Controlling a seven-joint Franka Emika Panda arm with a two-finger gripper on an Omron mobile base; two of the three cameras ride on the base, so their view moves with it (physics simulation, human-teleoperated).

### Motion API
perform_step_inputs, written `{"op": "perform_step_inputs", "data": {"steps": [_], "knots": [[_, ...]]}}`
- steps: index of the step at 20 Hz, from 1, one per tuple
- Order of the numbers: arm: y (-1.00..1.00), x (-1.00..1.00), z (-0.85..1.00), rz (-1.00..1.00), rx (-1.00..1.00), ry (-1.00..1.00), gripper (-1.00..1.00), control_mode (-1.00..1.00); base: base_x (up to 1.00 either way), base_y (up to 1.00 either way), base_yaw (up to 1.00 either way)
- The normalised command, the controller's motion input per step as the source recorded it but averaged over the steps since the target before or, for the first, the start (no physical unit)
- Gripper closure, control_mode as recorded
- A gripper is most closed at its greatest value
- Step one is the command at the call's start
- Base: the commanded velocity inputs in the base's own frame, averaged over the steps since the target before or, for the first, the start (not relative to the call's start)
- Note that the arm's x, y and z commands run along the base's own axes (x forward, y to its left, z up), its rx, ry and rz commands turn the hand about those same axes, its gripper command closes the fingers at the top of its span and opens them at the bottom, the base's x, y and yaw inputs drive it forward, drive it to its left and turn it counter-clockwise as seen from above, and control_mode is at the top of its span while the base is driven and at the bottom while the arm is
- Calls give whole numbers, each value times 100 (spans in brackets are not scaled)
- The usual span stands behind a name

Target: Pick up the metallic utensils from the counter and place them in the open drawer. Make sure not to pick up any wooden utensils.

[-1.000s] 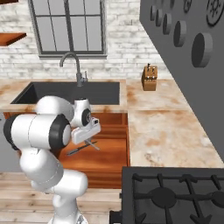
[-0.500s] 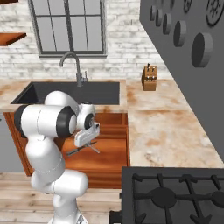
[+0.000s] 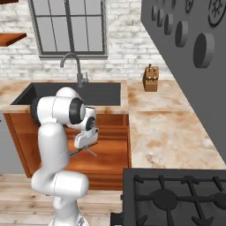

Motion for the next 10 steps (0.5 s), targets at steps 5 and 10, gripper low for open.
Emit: {"op": "perform_step_inputs", "data": {"steps": [5, 10], "knots": [[13, 38, -40, 0, 0, 6, 100, -100, 0, 0, 0], [0, 7, -32, 0, 0, -4, 100, -100, 0, 0, 0]]}}
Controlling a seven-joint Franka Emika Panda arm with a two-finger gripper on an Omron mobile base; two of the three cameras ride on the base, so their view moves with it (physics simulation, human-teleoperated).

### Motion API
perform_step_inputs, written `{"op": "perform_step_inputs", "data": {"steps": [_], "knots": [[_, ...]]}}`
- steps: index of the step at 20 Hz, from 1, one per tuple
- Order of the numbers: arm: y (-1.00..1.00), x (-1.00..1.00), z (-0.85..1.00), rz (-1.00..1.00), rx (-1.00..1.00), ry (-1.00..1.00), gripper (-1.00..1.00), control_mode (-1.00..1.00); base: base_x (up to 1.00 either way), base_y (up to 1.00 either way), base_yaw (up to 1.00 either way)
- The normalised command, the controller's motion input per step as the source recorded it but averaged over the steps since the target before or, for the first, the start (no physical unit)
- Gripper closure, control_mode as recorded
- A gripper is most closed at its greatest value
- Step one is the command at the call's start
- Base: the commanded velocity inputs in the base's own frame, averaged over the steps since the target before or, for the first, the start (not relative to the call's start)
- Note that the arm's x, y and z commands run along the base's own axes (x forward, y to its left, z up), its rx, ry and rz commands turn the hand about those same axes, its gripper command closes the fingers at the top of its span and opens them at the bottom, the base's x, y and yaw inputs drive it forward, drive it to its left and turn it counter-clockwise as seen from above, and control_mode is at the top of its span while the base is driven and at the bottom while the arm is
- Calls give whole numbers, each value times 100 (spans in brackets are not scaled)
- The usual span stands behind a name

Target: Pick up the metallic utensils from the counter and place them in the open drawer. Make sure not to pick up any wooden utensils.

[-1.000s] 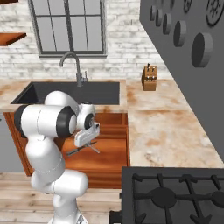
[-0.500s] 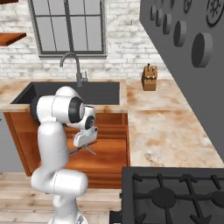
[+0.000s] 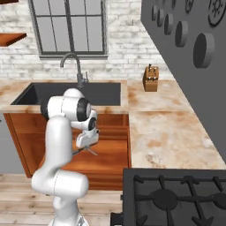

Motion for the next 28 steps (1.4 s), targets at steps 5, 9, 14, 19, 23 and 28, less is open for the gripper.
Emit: {"op": "perform_step_inputs", "data": {"steps": [5, 9, 14, 19, 23, 28], "knots": [[0, 0, -47, -2, 0, -10, 100, -100, 0, 0, 0], [0, 0, -37, -3, 0, -20, 100, -100, 0, 0, 0], [0, 2, -30, -2, 0, -20, 100, -100, 0, 0, 0], [1, 4, -38, 0, 0, -10, 100, -100, 0, 0, 0], [2, 13, -39, 0, 0, -5, 100, -100, 0, 0, 0], [0, 23, -21, 0, 0, -1, 100, -100, 0, 0, 0]]}}
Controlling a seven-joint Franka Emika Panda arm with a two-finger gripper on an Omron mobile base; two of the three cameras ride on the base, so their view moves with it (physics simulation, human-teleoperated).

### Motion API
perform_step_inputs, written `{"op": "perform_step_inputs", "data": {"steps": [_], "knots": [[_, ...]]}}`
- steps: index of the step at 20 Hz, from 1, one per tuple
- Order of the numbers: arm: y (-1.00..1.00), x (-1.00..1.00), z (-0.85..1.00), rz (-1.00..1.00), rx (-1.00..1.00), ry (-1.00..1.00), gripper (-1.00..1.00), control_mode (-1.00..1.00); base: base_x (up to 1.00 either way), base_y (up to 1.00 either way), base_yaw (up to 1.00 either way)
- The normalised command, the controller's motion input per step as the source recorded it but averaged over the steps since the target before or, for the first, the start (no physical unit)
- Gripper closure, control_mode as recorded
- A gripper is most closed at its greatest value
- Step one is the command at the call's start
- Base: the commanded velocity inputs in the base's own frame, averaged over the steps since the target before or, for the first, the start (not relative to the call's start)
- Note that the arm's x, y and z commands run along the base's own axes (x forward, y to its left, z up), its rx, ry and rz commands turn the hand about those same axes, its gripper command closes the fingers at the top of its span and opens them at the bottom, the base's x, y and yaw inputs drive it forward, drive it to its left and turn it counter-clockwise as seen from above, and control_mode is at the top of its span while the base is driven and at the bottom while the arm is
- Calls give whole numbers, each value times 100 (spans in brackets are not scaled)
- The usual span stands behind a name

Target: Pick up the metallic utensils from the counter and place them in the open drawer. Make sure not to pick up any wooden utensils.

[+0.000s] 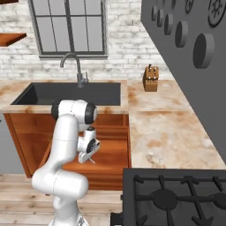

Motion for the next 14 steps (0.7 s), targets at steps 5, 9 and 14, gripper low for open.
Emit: {"op": "perform_step_inputs", "data": {"steps": [5, 9, 14], "knots": [[0, 27, -5, 0, 0, 0, 100, -100, 0, 0, 0], [0, 2, 7, 0, 0, 0, -100, -100, 0, 0, 0], [2, 12, 37, 0, 0, 0, -100, -100, 0, 0, 0]]}}
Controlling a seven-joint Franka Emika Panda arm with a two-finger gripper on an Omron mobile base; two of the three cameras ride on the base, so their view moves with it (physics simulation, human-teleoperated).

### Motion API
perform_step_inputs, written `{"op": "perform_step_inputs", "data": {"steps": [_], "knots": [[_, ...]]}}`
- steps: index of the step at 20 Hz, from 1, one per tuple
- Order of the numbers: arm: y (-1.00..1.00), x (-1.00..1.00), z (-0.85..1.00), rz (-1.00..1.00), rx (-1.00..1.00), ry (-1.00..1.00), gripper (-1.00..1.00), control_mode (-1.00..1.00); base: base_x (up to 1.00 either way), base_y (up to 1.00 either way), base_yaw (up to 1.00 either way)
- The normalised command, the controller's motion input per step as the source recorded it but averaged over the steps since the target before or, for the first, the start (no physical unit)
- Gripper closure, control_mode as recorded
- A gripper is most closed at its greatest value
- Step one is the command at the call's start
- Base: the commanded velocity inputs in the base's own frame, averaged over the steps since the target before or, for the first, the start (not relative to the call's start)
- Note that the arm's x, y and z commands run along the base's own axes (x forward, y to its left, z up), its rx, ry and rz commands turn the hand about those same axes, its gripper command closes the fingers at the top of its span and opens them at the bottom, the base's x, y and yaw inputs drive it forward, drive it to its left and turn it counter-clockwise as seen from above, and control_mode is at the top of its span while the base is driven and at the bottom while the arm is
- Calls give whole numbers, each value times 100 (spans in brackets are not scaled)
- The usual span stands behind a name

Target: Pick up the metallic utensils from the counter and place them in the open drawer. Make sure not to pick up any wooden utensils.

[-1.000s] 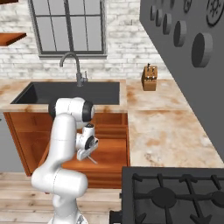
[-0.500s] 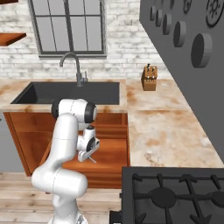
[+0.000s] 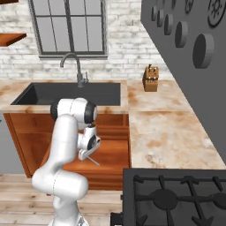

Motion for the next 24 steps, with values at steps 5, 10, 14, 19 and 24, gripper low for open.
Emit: {"op": "perform_step_inputs", "data": {"steps": [5, 10, 14, 19, 24], "knots": [[0, 2, 69, 0, 0, 0, -100, -100, 0, 0, 0], [0, 0, 98, -1, 0, 0, -100, -100, 0, 0, 0], [0, 0, 100, -2, 0, 0, -100, -100, 0, 0, 0], [0, 0, 100, -2, 0, -5, -100, -100, 0, 0, 0], [0, -8, 100, -4, 0, -6, -100, -100, 0, 0, 0]]}}
